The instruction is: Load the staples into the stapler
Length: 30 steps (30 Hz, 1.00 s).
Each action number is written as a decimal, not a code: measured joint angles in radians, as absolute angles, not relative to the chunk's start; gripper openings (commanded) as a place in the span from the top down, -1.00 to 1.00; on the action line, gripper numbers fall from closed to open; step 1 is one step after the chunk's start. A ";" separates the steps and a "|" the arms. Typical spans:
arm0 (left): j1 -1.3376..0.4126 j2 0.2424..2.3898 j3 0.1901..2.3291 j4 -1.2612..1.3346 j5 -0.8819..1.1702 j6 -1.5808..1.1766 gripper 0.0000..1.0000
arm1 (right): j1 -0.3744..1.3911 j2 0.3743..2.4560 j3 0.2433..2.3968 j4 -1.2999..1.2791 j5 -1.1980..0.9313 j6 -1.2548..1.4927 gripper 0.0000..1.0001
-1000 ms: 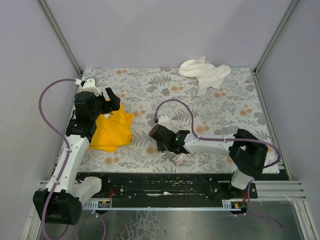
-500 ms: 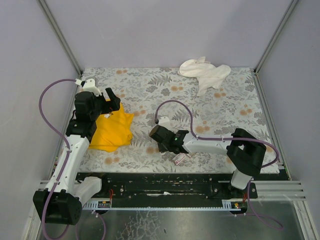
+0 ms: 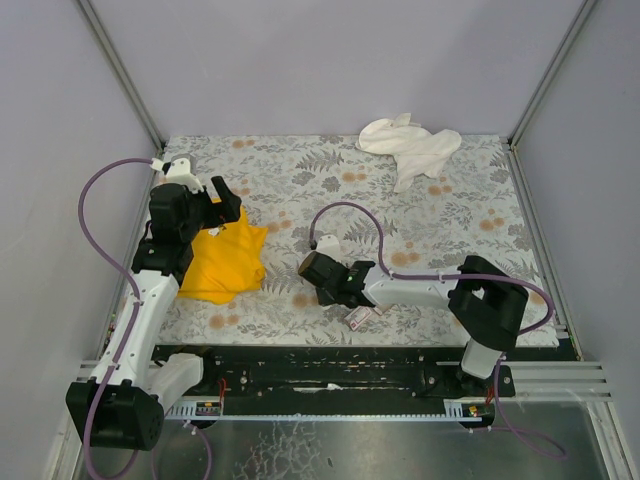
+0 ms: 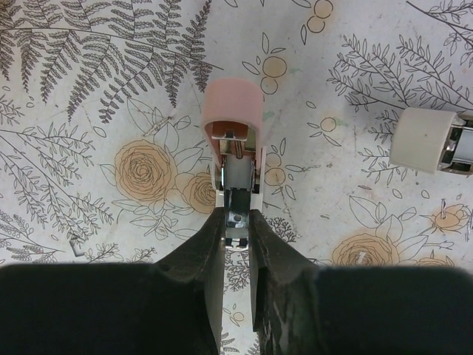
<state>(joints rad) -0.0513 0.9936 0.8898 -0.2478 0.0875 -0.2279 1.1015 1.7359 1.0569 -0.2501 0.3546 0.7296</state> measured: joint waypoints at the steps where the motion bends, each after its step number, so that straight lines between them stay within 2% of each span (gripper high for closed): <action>1: -0.051 0.994 0.890 -0.247 0.088 -0.228 -0.82 | 1.102 1.738 1.057 -0.250 0.354 0.730 0.70; 12: -0.051 0.994 0.889 -0.248 0.089 -0.228 -0.82 | 1.101 1.757 1.057 -0.239 0.348 0.730 0.66; 24: -0.051 0.994 0.889 -0.248 0.089 -0.228 -0.82 | 1.099 1.759 1.057 -0.240 0.339 0.726 0.15; 30: -0.051 0.994 0.884 -0.247 0.101 -0.229 -0.74 | 1.099 1.747 1.058 -0.260 0.332 0.715 0.07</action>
<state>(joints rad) -0.0513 0.9936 0.8837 -0.2474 0.1013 -0.2287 1.0992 1.7470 1.0576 -0.2604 0.3317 0.7147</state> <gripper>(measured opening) 0.900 0.459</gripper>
